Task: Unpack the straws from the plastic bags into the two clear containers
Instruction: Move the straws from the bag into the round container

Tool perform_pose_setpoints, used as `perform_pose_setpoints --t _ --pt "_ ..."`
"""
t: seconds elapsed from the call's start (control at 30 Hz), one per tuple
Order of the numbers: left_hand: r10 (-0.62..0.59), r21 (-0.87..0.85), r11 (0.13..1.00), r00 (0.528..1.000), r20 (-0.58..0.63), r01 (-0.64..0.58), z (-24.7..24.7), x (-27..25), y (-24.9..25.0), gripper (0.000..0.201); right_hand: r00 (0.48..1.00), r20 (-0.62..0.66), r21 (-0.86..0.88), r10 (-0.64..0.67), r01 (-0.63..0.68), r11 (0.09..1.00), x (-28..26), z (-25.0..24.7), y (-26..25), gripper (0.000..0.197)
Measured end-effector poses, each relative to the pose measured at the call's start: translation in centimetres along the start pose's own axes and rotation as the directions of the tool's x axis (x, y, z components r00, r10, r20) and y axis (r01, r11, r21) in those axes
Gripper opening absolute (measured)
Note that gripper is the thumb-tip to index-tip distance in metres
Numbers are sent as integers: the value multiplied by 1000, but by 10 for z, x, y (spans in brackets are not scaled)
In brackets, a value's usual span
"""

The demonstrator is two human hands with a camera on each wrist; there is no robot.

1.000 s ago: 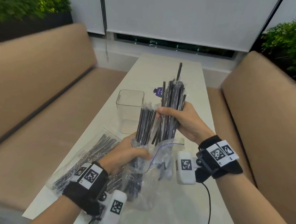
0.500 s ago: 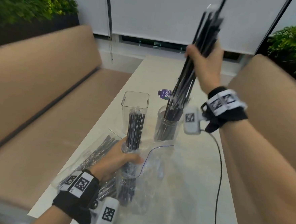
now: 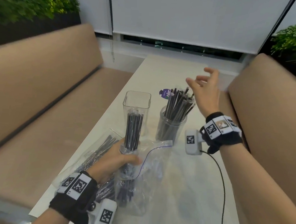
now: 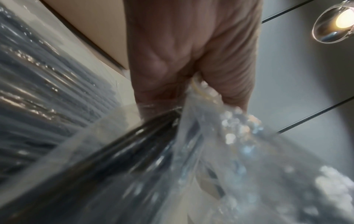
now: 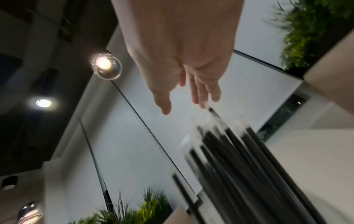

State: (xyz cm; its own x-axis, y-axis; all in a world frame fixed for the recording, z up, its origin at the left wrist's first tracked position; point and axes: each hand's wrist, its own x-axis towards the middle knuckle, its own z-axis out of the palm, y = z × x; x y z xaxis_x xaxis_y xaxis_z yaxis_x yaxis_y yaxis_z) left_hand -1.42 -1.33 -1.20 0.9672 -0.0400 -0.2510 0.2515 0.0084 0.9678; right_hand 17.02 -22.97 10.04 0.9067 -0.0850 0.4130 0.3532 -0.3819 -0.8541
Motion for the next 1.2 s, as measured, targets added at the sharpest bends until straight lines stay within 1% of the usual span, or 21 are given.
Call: perform_pose_setpoints --t 0.07,0.13,0.2,0.23,0.27,0.3,0.33,0.37,0.4,0.43,0.5,0.57,0.6,0.67,0.73,0.8,0.93,1.03,1.07,1.13,1.2 --pt "10 10 1000 1000 -5 -10 2 1 3 57 999 -26 -76 -40 38 996 4 -15 -10 48" --pt "24 31 999 1000 -1 -23 5 3 7 55 995 -79 -95 -66 58 994 -4 -28 -21 34" --pt "30 42 999 1000 4 -30 7 7 10 58 996 -71 -6 -47 47 999 -24 -34 -27 23" --pt "35 43 998 999 4 -35 8 8 10 58 1000 -20 78 -8 10 997 -39 -34 -27 20" --pt "42 47 998 999 0 -42 10 10 11 58 996 66 170 52 -63 983 -57 -32 -27 20" --pt "50 52 997 999 -5 -50 12 11 12 60 976 187 236 116 -159 959 -76 -28 -25 22" --pt "59 63 996 998 -7 -58 16 12 13 63 933 316 235 170 -251 939 -95 -22 -23 27" --pt "78 85 993 997 3 -78 20 12 14 65 880 428 168 203 -299 939 -112 -16 -20 34" --pt "95 120 988 995 23 -97 25 12 15 65 829 514 93 220 -308 947 -126 -9 -16 41" --pt "105 164 980 993 54 -113 31 11 17 65 793 568 49 222 -301 952 -136 -2 -12 44" --pt "102 241 962 987 122 -129 45 8 18 66 762 604 8 234 -300 954 -148 9 -7 43" --pt "92 289 947 982 164 -137 57 5 16 68 760 582 -15 290 -347 938 -152 14 -3 42" --pt "96 300 943 981 170 -145 61 3 16 71 763 567 -4 309 -373 928 -153 14 0 38" --pt "95 297 944 982 166 -142 67 0 13 81 780 542 66 313 -411 909 -151 7 1 31" --pt "81 311 941 982 171 -131 71 0 9 82 799 510 153 319 -450 880 -144 -8 -2 26" --pt "56 340 934 984 170 -111 75 -2 7 78 815 475 275 332 -496 824 -135 -25 -5 22" --pt "-8 339 939 985 172 -52 84 -6 4 84 834 408 467 371 -540 701 -121 -60 0 8" --pt "-83 336 942 983 163 23 94 -9 -1 86 847 356 550 394 -531 645 -107 -88 6 10" --pt "-118 308 949 981 154 66 98 -9 -5 86 856 335 580 394 -517 630 -102 -98 8 13" --pt "-187 185 970 973 136 160 107 -9 -13 85 877 289 638 384 -476 606 -92 -116 12 19" --pt "-240 77 970 965 104 232 118 -9 -21 91 889 255 656 381 -449 607 -85 -132 16 23"
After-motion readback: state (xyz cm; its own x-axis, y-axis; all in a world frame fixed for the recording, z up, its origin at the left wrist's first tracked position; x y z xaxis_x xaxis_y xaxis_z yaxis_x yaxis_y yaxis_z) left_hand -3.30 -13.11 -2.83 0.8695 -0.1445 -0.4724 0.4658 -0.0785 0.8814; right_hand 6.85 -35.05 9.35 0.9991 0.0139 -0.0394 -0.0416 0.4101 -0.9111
